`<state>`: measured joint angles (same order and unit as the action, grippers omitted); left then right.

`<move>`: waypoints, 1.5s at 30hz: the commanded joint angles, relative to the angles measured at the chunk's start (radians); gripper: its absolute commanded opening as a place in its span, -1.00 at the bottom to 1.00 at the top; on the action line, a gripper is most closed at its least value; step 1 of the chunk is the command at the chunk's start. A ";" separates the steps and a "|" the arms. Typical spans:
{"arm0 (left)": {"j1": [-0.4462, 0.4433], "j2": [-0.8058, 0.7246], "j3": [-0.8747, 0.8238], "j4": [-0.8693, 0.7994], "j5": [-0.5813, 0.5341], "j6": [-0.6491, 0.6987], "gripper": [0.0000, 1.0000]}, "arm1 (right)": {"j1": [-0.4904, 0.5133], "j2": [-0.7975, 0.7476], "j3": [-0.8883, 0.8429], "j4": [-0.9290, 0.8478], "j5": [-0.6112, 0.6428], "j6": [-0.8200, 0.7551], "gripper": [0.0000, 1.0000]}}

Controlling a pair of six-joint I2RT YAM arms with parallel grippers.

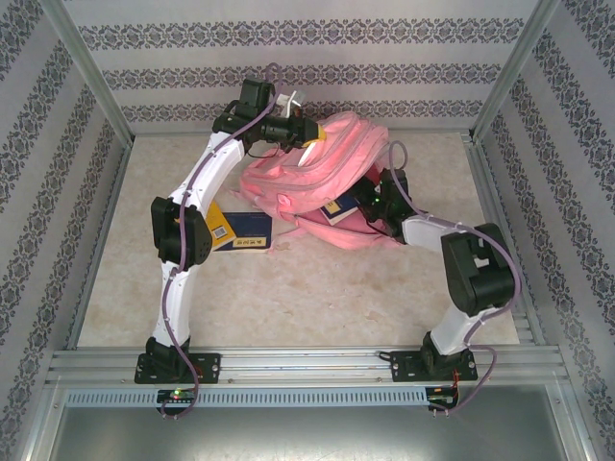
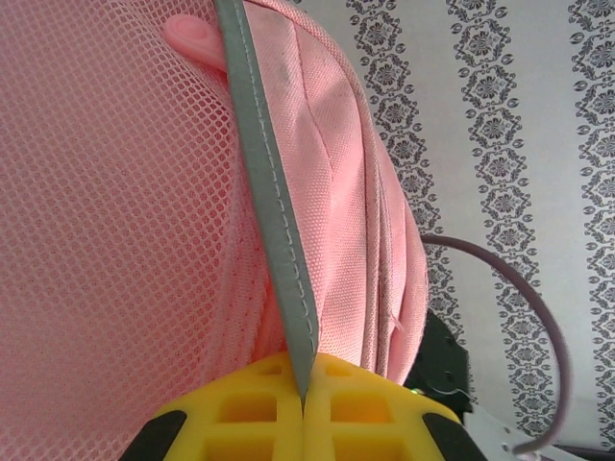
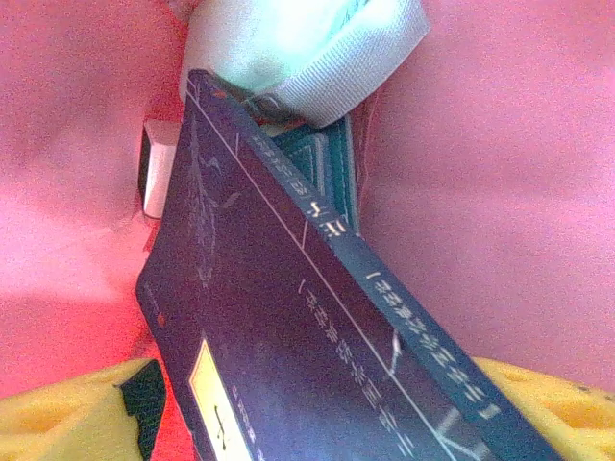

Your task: Pack the student bag

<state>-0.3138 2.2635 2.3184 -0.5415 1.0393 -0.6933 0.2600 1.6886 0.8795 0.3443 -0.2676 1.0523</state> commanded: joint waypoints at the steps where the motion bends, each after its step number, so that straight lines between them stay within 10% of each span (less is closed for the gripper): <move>1: 0.015 -0.059 0.031 0.068 0.006 0.010 -1.00 | 0.010 -0.048 0.001 -0.176 0.078 -0.057 0.61; 14: 0.013 -0.058 0.010 0.031 -0.024 0.030 -1.00 | -0.020 -0.295 -0.136 -0.245 0.149 -0.077 0.62; 28: -0.079 -0.052 -0.180 0.079 -0.111 0.065 -0.96 | -0.010 -0.937 -0.402 -0.408 0.267 -0.082 0.46; 37: -0.101 -0.167 -0.403 0.167 -0.187 0.053 -0.16 | 0.052 -1.006 -0.355 -0.476 0.254 -0.214 0.42; 45: 0.044 -0.555 -0.795 0.172 -0.364 0.075 0.09 | 0.224 -0.886 -0.264 -0.427 0.257 -0.401 0.26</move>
<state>-0.3393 1.8294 1.6112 -0.4137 0.7616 -0.6331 0.4328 0.7589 0.5648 -0.1108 -0.0196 0.7586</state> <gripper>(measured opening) 0.542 0.633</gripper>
